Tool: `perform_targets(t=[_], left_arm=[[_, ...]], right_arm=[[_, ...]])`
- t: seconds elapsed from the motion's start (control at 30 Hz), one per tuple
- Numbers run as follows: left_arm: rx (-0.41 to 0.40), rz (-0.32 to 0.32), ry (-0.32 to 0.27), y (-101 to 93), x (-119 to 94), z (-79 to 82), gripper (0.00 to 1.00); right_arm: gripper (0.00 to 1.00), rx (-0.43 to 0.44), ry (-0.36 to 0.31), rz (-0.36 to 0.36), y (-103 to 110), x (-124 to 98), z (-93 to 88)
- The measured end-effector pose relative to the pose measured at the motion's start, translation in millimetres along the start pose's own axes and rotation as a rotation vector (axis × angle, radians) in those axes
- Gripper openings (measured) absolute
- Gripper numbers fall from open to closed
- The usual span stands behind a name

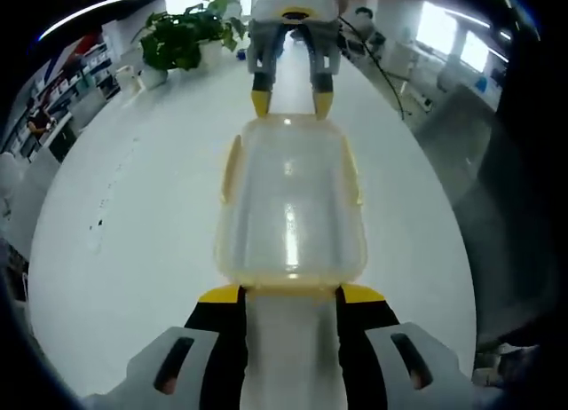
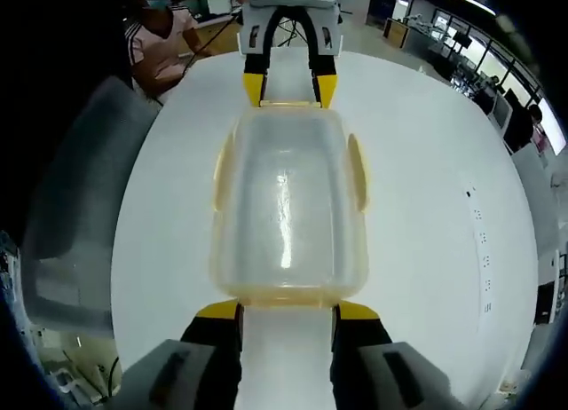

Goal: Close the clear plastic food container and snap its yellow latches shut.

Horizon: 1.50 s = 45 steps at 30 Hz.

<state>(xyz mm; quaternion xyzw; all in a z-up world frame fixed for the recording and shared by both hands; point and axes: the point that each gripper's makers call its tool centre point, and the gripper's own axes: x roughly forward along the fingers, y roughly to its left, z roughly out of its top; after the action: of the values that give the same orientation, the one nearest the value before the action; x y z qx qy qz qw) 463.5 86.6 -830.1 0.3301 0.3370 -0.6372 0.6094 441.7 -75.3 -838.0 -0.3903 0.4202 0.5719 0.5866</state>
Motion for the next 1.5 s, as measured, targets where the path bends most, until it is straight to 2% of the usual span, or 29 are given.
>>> perform_targets(t=[0.5,0.63,0.7,0.8,0.87,0.97,1.03,1.17,1.27,1.4,1.5], left_arm=[[-0.028,-0.005,0.01,-7.8,-27,-42.6,0.37],[-0.063,-0.023,-0.034,-8.2,-32,-50.9,0.37],[-0.081,-0.016,-0.047,-6.0,-34,-54.9,0.41],[-0.096,0.015,-0.076,-0.8,-38,-59.4,0.52],[-0.104,0.016,-0.075,-1.8,-40,-62.6,0.55],[-0.091,0.027,-0.068,-4.3,-47,-63.5,0.54],[-0.094,0.034,-0.09,-4.1,-55,-59.3,0.53],[-0.089,0.06,-0.109,-0.4,-64,-53.1,0.47],[-0.105,0.066,-0.122,1.9,-66,-50.0,0.46],[-0.143,0.018,-0.155,-6.4,-64,-43.1,0.43],[-0.121,0.034,-0.154,-4.5,-65,-40.8,0.37]], right_arm=[[0.37,-0.006,-0.074,-0.003,5,16,49.9],[0.38,-0.028,-0.077,-0.008,3,19,56.5],[0.39,-0.019,-0.087,0.006,4,20,58.6],[0.52,0.007,-0.118,0.028,8,22,61.9],[0.55,0.0,-0.093,0.02,6,21,57.1],[0.52,0.01,-0.105,0.027,4,12,55.5],[0.51,0.021,-0.121,0.021,2,4,57.2],[0.46,0.044,-0.195,0.018,0,-11,69.8],[0.43,0.045,-0.193,0.014,-1,-12,70.1],[0.39,0.052,-0.223,0.023,1,-13,75.9],[0.35,0.051,-0.233,0.021,1,-12,78.0]])
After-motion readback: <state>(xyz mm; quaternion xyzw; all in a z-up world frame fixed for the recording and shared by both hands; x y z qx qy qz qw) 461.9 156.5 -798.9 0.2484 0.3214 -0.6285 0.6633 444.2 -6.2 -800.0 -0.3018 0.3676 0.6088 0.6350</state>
